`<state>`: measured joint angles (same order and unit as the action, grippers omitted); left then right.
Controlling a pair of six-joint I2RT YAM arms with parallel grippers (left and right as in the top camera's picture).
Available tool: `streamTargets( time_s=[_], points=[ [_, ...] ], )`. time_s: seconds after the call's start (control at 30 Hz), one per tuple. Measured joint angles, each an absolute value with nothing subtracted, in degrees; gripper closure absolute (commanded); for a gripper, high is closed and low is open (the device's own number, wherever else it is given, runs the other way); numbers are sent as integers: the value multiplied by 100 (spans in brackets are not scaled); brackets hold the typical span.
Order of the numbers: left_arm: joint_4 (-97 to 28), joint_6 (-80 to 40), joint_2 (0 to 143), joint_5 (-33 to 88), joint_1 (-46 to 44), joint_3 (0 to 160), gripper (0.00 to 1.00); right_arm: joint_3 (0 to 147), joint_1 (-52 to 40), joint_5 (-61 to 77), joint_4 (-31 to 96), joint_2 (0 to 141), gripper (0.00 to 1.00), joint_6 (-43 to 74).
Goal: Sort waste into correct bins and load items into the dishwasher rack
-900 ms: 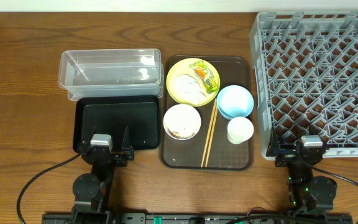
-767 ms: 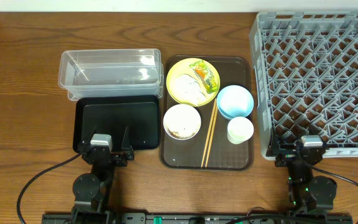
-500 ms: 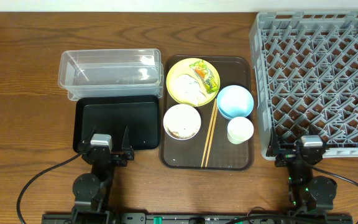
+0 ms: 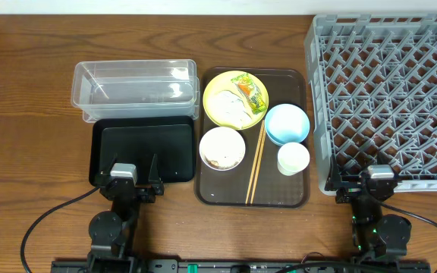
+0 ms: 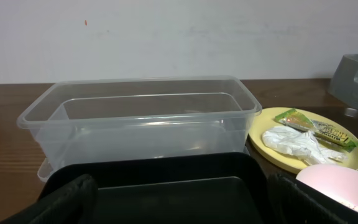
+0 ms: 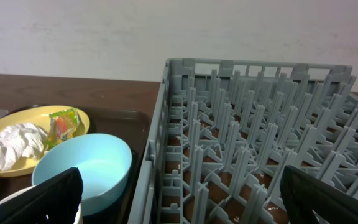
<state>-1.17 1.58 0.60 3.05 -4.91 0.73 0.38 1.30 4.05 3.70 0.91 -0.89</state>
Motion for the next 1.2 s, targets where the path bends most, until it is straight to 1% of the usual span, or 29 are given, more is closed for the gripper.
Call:
streamTargets(
  time_s=[1.2],
  points=[
    [-117,158,60,301,-491,73,10,38,130,250,364,91,1,-89]
  ],
)
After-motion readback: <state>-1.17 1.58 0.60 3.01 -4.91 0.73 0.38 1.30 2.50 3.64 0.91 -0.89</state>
